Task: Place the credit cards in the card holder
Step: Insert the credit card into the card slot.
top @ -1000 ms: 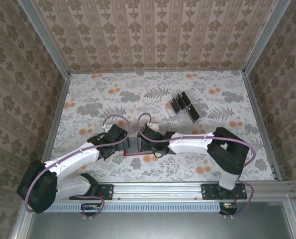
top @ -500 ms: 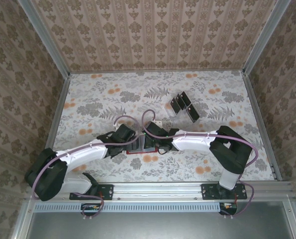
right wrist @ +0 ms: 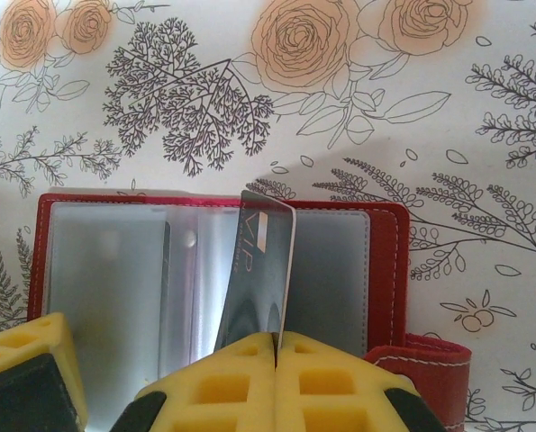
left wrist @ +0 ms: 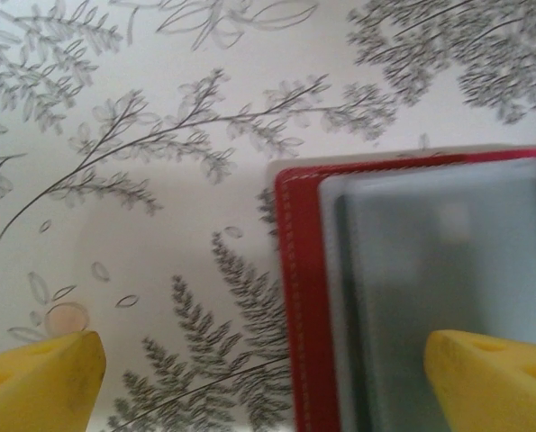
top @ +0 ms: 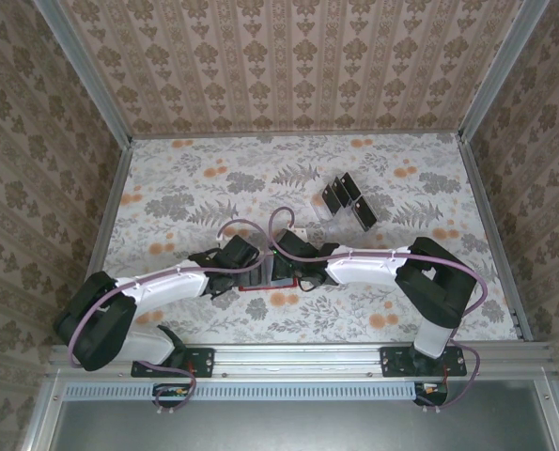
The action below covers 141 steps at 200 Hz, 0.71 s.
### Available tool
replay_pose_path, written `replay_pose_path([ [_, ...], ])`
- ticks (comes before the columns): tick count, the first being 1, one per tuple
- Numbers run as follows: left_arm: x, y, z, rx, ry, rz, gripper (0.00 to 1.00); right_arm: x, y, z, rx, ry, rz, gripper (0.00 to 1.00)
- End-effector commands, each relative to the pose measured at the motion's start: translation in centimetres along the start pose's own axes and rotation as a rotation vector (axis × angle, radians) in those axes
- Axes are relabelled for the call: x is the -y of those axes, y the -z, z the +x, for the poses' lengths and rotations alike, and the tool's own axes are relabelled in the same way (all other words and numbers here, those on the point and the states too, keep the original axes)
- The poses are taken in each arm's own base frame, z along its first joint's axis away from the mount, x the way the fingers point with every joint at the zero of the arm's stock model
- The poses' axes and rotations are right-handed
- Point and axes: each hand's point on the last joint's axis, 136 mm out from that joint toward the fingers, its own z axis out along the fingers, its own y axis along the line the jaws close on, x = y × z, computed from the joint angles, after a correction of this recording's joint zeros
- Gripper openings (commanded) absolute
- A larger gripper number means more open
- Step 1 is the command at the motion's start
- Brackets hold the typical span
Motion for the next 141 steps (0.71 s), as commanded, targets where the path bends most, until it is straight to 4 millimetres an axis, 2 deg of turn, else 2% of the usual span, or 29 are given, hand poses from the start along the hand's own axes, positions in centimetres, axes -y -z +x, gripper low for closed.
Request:
replay_pose_path([
  [1, -2.7, -0.2, 1.9, -0.056, 0.021, -0.119, 1.0, 2.9, -0.9, 2.9, -0.089, 0.017, 0.088, 0.0],
  [58, -3.5, -0.6, 2.4, -0.089, 0.026, -0.163, 1.0, 2.2, -0.9, 2.6, -0.089, -0.005, 0.018, 0.0],
  [114, -4.0, -0.5, 2.8, -0.093, 0.045, -0.175, 1.0, -1.7, 1.8, -0.5, -0.032, -0.023, -0.288, 0.0],
  [141, -4.0, -0.5, 3.0, -0.093, 0.054, -0.176, 1.0, -3.0, 2.7, -1.1, -0.013, -0.028, -0.394, 0.0],
])
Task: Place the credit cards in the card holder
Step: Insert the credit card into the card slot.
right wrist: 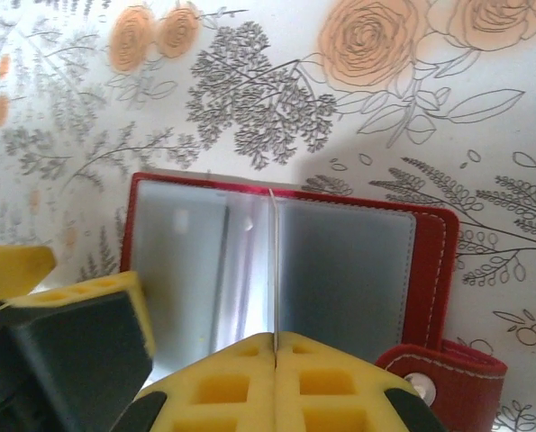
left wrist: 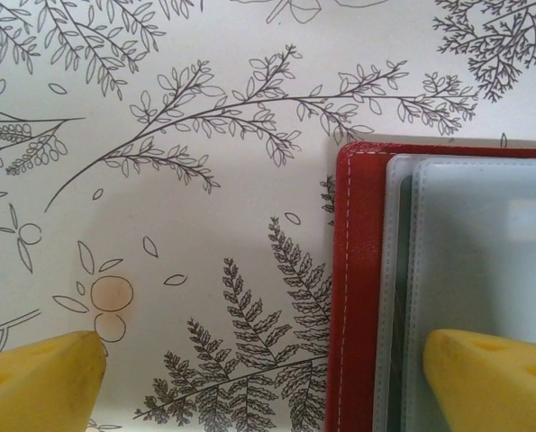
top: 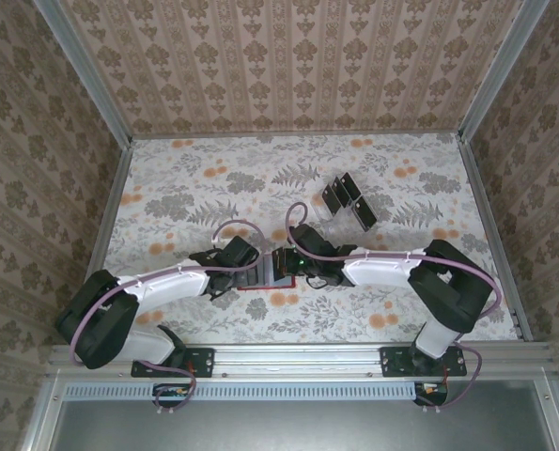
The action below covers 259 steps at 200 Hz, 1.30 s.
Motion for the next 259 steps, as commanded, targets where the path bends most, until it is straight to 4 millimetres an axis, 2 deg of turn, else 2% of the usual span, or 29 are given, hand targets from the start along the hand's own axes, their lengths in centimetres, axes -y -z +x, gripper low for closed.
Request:
replay_pose_path([
  [1, -2.9, -0.4, 2.4, -0.074, -0.019, -0.119, 1.0, -2.3, 0.9, -0.4, 0.005, 0.025, -0.141, 0.0],
  [47, -3.0, -0.5, 2.6, -0.075, -0.015, -0.123, 1.0, -2.6, -0.3, 0.1, 0.008, -0.065, -0.228, 0.0],
  [78, -3.0, -0.4, 2.5, -0.075, -0.016, -0.123, 1.0, -1.8, -1.4, 0.7, 0.011, -0.126, -0.239, 0.0],
  [148, -2.9, -0.5, 2.6, -0.077, -0.021, -0.12, 1.0, -0.2, -2.2, 1.1, 0.02, -0.202, -0.244, 0.0],
  [259, -2.8, -0.7, 2.8, -0.084, -0.029, -0.124, 0.99, -0.7, -2.9, 1.5, -0.001, -0.237, -0.303, 0.0],
])
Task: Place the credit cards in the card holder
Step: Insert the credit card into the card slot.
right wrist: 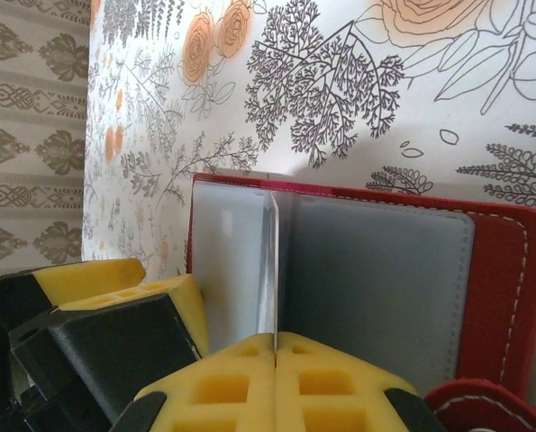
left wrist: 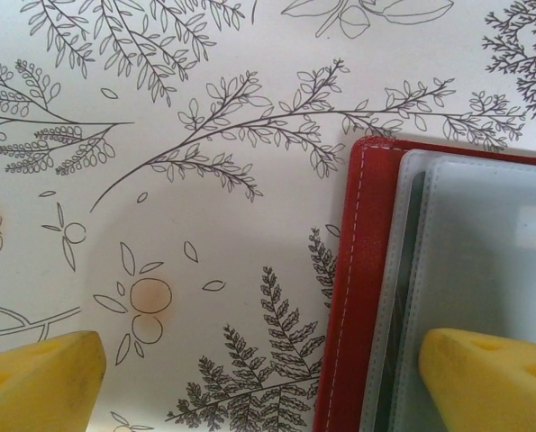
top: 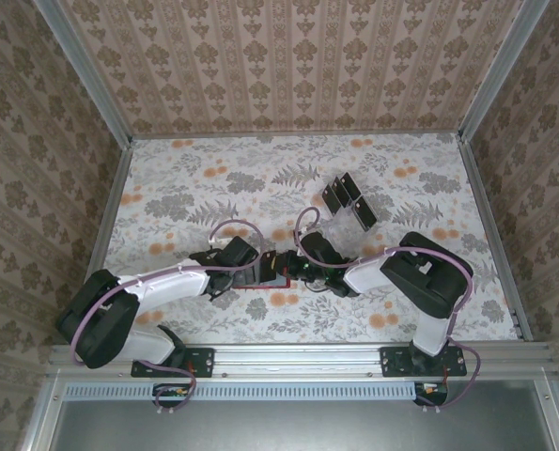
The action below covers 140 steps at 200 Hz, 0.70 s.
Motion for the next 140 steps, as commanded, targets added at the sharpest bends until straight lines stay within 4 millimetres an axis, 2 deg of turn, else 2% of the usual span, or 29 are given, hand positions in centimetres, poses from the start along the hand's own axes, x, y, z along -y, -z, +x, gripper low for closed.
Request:
replay_pose_path([
  [1, -2.05, -0.73, 2.9, -0.1, -0.055, -0.08, 1.0, 0.44, -0.28, 0.53, -0.015, -0.021, -0.017, 0.0],
  [107, -2.19, -0.83, 3.1, -0.102, -0.057, -0.084, 1.0, 0.46, -0.18, 0.39, 0.005, -0.065, -0.041, 0.0],
  [140, -2.81, -0.68, 3.1, -0.098, -0.048, -0.111, 1.0, 0.11, -0.1, 0.25, 0.012, -0.075, -0.057, 0.0],
])
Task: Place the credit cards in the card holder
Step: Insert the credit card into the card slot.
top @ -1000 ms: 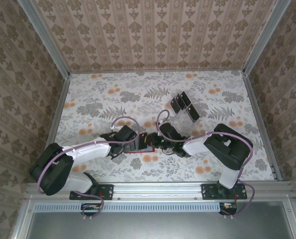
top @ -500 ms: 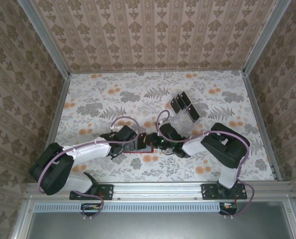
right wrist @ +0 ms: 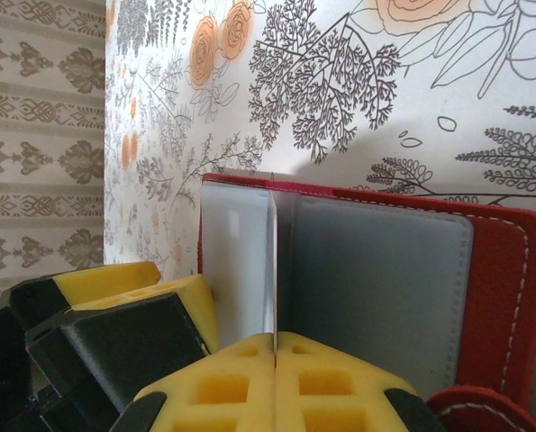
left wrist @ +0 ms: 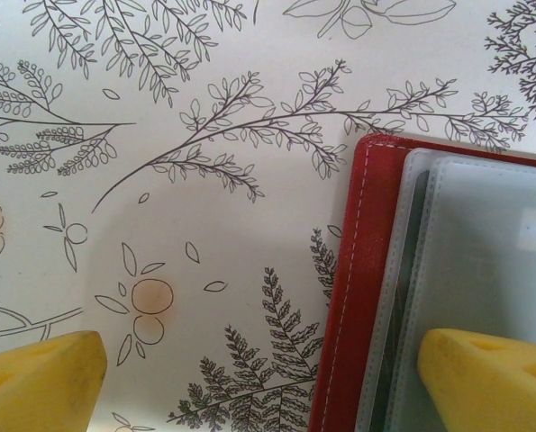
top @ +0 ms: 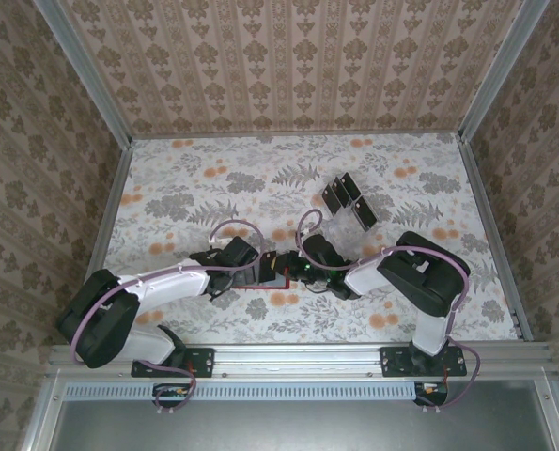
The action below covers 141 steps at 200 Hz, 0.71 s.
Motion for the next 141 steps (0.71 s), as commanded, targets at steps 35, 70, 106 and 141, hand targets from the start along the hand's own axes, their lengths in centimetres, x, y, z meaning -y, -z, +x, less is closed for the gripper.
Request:
replay_pose_path([
  [35, -3.0, -0.6, 3.3, -0.107, -0.035, -0.124, 0.99, 0.1, -0.2, 0.0, 0.006, -0.03, -0.028, 0.0],
  [70, -3.0, -0.9, 3.5, -0.117, -0.03, -0.132, 1.0, 0.7, -0.5, 0.3, 0.001, -0.045, -0.025, 0.0],
  [106, -3.0, -0.9, 3.5, -0.119, -0.034, -0.134, 1.0, 1.5, -0.5, 0.7, -0.004, -0.052, -0.014, 0.0],
  [141, -3.2, -0.9, 3.6, -0.122, -0.036, -0.14, 1.0, 2.2, -0.1, 1.1, -0.007, -0.052, -0.005, 0.0],
])
